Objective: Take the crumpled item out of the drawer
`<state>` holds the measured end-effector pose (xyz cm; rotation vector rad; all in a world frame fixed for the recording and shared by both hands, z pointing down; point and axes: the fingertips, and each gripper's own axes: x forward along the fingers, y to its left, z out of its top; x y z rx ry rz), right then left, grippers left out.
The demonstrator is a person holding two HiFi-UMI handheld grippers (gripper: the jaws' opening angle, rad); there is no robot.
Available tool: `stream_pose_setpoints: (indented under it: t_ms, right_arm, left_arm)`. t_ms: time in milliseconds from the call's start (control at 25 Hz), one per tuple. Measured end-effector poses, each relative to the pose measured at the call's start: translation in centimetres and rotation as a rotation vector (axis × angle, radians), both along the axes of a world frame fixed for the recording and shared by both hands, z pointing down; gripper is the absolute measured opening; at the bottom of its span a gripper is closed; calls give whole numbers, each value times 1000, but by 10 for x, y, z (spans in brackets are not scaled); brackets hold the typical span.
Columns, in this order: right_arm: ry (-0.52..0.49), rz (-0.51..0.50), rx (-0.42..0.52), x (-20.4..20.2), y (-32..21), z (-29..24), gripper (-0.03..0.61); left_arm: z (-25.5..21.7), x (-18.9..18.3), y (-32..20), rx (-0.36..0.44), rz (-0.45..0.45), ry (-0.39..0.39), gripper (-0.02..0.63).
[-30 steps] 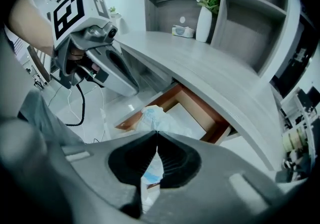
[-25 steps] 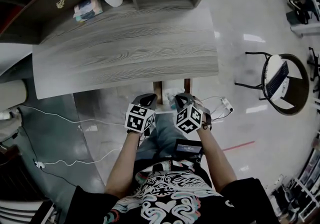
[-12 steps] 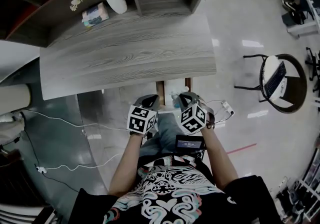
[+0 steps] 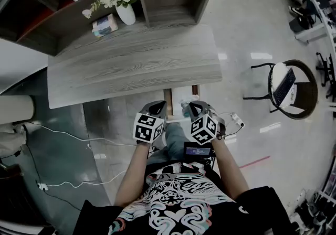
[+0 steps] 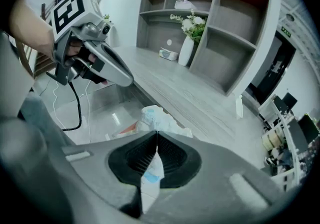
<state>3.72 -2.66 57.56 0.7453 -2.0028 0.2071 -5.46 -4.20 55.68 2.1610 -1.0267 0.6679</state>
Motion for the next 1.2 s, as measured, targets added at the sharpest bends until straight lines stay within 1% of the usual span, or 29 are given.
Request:
stream_pose_setpoints:
  t_ms: [160, 320, 600, 880, 1200]
  right_arm:
    - [-7, 26, 39, 5, 4, -14, 14]
    - [-38, 72, 85, 7, 3, -31, 14]
    - [-75, 93, 154, -1, 9, -56, 14]
    - [-107, 114, 178, 1, 14, -65, 14]
    - [-116, 130, 188, 8, 16, -67, 14]
  left_arm:
    - [-15, -1, 3, 35, 2, 4, 3]
    - [-31, -2, 1, 77, -6, 14, 3]
    - [-53, -5, 2, 125, -21, 28, 3]
    - [-61, -1, 8, 156, -20, 35, 3]
    - [-60, 3, 15, 160, -19, 35, 3]
